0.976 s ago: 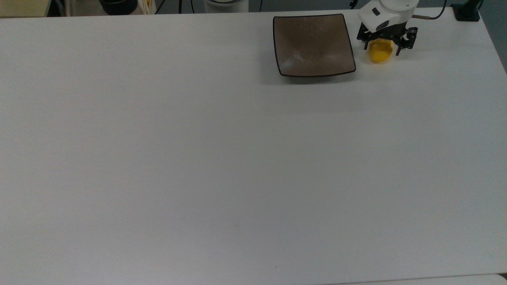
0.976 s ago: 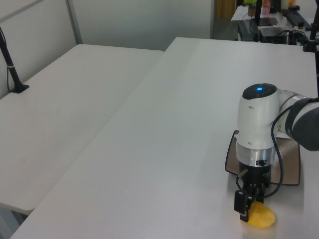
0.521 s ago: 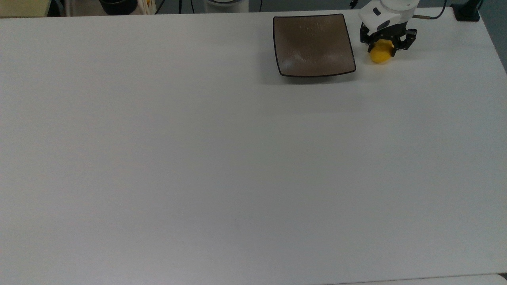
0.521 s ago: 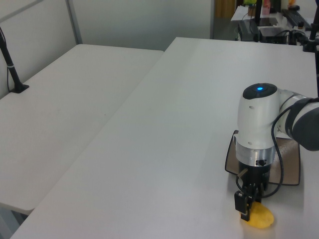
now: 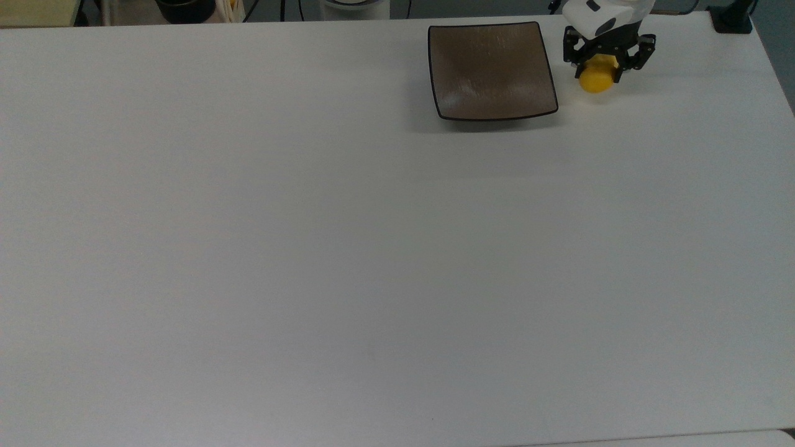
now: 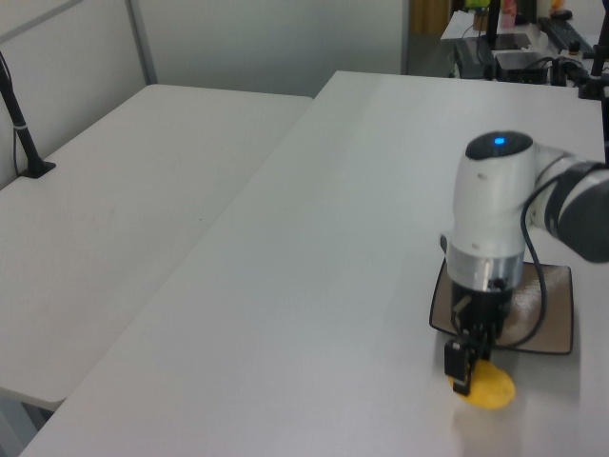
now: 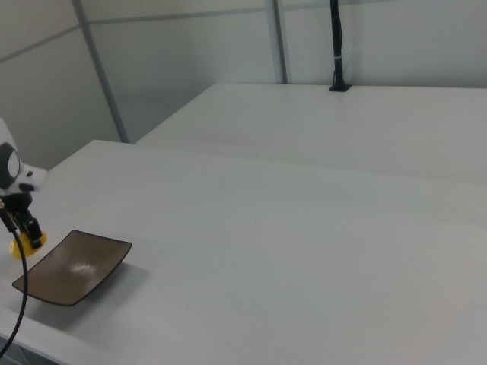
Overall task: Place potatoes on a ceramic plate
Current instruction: 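Lift the potato and carry it onto the brown plate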
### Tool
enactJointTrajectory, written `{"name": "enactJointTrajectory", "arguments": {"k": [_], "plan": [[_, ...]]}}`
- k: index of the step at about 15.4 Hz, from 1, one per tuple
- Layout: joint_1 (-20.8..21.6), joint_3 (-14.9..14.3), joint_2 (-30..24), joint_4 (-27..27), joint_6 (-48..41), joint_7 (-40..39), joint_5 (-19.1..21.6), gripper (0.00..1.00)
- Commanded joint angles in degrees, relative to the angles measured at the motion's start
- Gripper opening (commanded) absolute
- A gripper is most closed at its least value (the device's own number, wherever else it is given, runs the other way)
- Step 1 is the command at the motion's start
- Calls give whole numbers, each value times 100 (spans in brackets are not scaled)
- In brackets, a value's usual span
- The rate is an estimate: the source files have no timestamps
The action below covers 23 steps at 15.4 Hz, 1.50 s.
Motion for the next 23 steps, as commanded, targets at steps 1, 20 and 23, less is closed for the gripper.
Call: {"name": "enactJointTrajectory", "arguments": {"k": [1, 20, 23], "plan": [[-333, -23, -627, -61, -712, -874, 112, 40], [-975, -647, -848, -87, -1549, -2529, 121, 100], [-975, -647, -909, -70, -1628, -2624, 121, 100]]}}
